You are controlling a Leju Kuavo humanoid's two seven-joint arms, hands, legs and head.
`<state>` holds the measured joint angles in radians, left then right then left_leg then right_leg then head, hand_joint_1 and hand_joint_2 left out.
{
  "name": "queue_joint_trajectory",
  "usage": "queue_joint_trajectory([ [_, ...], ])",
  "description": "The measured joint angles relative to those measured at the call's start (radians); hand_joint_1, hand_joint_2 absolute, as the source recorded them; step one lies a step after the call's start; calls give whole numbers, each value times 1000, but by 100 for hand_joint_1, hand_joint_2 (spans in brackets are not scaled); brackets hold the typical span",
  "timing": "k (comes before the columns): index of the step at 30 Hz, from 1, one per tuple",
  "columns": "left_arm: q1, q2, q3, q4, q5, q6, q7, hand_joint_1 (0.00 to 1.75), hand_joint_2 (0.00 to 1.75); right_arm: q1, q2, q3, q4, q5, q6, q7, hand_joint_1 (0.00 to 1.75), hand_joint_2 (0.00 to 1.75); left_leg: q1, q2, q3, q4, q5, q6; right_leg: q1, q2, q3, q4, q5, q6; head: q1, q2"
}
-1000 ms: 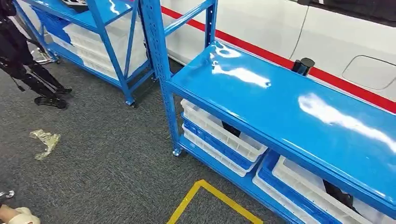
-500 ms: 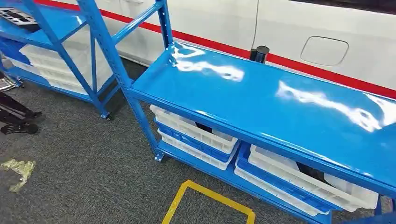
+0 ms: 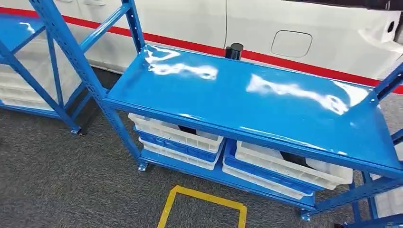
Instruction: Take the parts from the cabinet and place them on the table.
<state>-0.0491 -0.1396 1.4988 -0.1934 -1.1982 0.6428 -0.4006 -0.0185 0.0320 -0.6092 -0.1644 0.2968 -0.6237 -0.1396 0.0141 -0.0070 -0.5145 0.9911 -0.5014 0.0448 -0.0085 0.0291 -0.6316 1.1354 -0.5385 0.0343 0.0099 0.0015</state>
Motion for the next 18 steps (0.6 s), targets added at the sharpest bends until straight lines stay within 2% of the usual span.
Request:
queue_joint_trajectory([
  [1, 2, 0, 0, 0, 1, 0, 0, 0, 0, -2, -2, 0, 0, 2, 0, 2, 0, 0, -2, 17, 0, 0, -1, 1, -2, -10, -43, 87, -35, -4, -1, 0],
  [2, 3, 0, 0, 1, 2, 0, 0, 0, 0, -2, -2, 0, 0, 4, 0, 2, 0, 0, -2, 32, -1, 1, -2, 2, -3, -15, -78, 159, -59, -2, -1, 0],
  [3, 2, 0, 0, 1, 3, 0, 0, 0, 0, -2, -2, 0, 0, 5, 0, 2, 0, 0, -2, 42, -1, 1, -2, 2, -5, -17, -90, 186, -61, 3, 0, 0],
  [4, 2, 1, 0, 1, 3, -1, 0, 0, 0, 1, -3, 0, 0, 6, 0, 2, 0, 0, -2, 55, 0, 1, -4, 1, -8, -20, -79, 164, -46, 15, -1, 0],
  [6, 1, 0, 0, 3, 3, -3, -5, 0, 0, 3, -9, 0, 0, 13, 0, -1, 0, 0, 0, 75, 8, 1, -10, -5, -15, -40, 11, -2, 21, 42, 1, 0],
  [7, 0, 0, 0, 4, 4, -3, -9, 0, 0, 2, -10, 0, 0, 18, 0, -4, 0, 0, 0, 84, 14, 2, -14, -12, -16, -79, 65, -98, 49, 50, 2, 0],
  [8, 1, 3, 0, 3, 4, -3, -13, 0, 0, -2, -9, 0, 0, 23, 0, -5, 0, 0, -12, 93, 16, 4, -21, -20, -11, -116, 76, -124, 54, 40, 4, 0],
  [9, 1, 2, 0, 6, 4, -3, -16, 0, 0, -4, -13, 0, 0, 26, 0, -8, 0, 0, -11, 100, 16, 4, -25, -27, -8, -99, 81, -126, 59, 28, 2, 0],
  [10, -1, 5, 0, 6, 4, -3, -19, 0, 0, -6, -13, 1, 0, 30, 0, -12, 0, 0, -11, 107, 18, 4, -26, -30, -7, -90, 78, -123, 57, 20, -3, 0],
  [11, -2, 5, 0, 7, 5, -3, -24, 0, 0, -6, -13, 2, 0, 36, -2, -19, 0, 0, -9, 114, 22, 1, -25, -33, -4, -81, 76, -121, 56, 14, -2, 0],
  [12, -4, 5, 0, 8, 6, -3, -35, 0, 0, -4, -13, 3, 0, 49, -8, -23, 0, 0, -6, 122, 27, 0, -27, -39, -8, -73, 77, -124, 60, 6, -1, 0],
  [13, -4, 6, 0, 9, 7, -3, -40, 0, 0, -3, -13, 5, 0, 55, -13, -23, 0, 0, 1, 94, 24, 11, -39, -49, -22, -65, 78, -127, 63, -1, -2, 0],
  [14, -4, 6, 0, 10, 7, -3, -43, 0, 0, -3, -14, 7, 0, 58, -17, -21, 0, 0, 1, 49, 9, 45, -68, -51, -21, -61, 78, -127, 62, -7, -5, 0],
  [15, -2, 6, 0, 12, 7, -4, -47, 0, 0, -5, -16, 8, 0, 58, -20, -18, 0, 0, 1, 24, -22, 111, -109, -52, -20, -58, 77, -127, 64, -17, -8, 0],
  [16, 0, 5, 0, 13, 7, -3, -48, 0, 0, -7, -17, 10, 0, 60, -21, -17, 0, 0, 1, 13, -66, 201, -153, -53, -17, -52, 75, -127, 63, -18, -7, 0],
  [17, 2, 6, 0, 14, 7, -3, -48, 0, 0, -7, -18, 11, 0, 60, -23, -15, 0, 0, 1, 9, -110, 285, -183, -54, -14, -45, 75, -127, 63, -19, -8, 0],
  [18, 3, 6, 0, 14, 7, -3, -48, 0, 0, -6, -18, 12, 0, 60, -23, -14, 0, 0, 1, 9, -134, 324, -185, -53, -13, -40, 76, -127, 63, -19, -8, 0],
])
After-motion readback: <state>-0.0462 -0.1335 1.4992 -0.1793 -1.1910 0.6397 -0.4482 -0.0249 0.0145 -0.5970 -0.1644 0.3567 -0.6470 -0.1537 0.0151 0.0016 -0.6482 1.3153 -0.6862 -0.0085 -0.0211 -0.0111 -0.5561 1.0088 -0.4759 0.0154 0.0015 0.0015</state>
